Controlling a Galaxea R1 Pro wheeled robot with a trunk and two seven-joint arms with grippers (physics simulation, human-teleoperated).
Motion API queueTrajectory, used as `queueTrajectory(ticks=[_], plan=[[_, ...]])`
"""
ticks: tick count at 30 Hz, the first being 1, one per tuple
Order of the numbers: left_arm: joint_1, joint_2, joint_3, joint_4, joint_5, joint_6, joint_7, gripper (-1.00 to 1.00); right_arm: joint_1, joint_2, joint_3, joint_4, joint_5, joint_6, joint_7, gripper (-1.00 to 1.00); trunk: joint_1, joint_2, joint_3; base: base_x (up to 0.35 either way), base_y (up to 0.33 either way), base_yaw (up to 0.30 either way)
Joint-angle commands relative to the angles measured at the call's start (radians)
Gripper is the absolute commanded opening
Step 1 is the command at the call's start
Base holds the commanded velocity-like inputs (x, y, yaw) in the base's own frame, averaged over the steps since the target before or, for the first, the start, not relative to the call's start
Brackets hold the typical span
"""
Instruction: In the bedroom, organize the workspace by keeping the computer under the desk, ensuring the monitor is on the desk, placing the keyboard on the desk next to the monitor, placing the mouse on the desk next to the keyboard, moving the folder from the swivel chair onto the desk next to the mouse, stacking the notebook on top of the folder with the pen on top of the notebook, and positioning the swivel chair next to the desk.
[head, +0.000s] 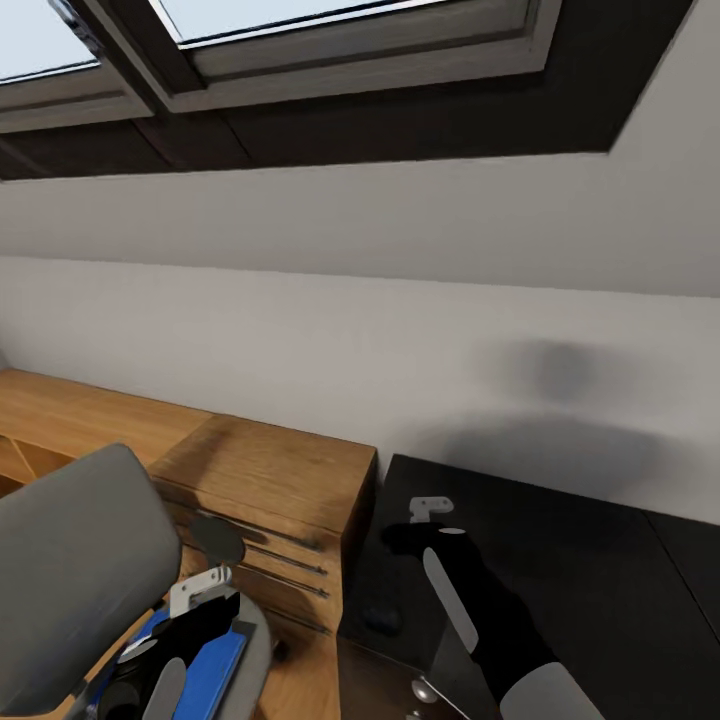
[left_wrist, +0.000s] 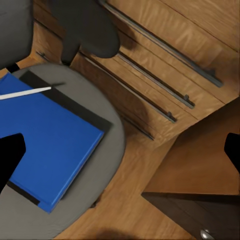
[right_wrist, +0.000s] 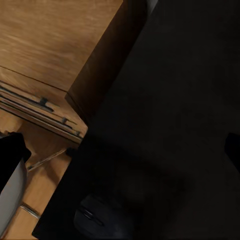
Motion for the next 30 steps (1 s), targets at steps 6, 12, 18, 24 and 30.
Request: queueTrajectory(ticks=[6,12,18,24,30], plan=[[-0.001,-0.002,0.002,-0.054,0.015,0.003,0.008,1.00,-0.001,0.001,0.005,0.001,-0.010,0.003,-0.004,1.00,0.001,-0.002,-0.003,0.027,0.000,0.012],[-0.001,-0.003,0.002,-0.073,0.015,0.003,0.008,1.00,-0.001,0.001,0.015,0.025,-0.008,0.003,-0.003,1.00,0.001,-0.002,-0.009,0.002,0.000,0.116],[-0.001,-0.004,0.001,-0.076,0.015,0.004,0.008,1.00,-0.001,0.000,0.052,0.052,-0.005,0.002,-0.001,1.00,0.020,-0.037,-0.029,0.000,0.000,0.095],[-0.001,-0.004,0.001,-0.076,0.015,0.005,0.008,1.00,-0.001,0.000,0.083,0.100,-0.004,0.001,-0.001,1.00,0.043,-0.079,-0.048,0.000,0.000,0.007],[-0.001,-0.004,0.001,-0.076,0.015,0.005,0.008,1.00,-0.002,0.001,0.082,0.167,-0.002,0.001,-0.002,1.00,0.066,-0.121,-0.067,0.000,0.000,0.000]])
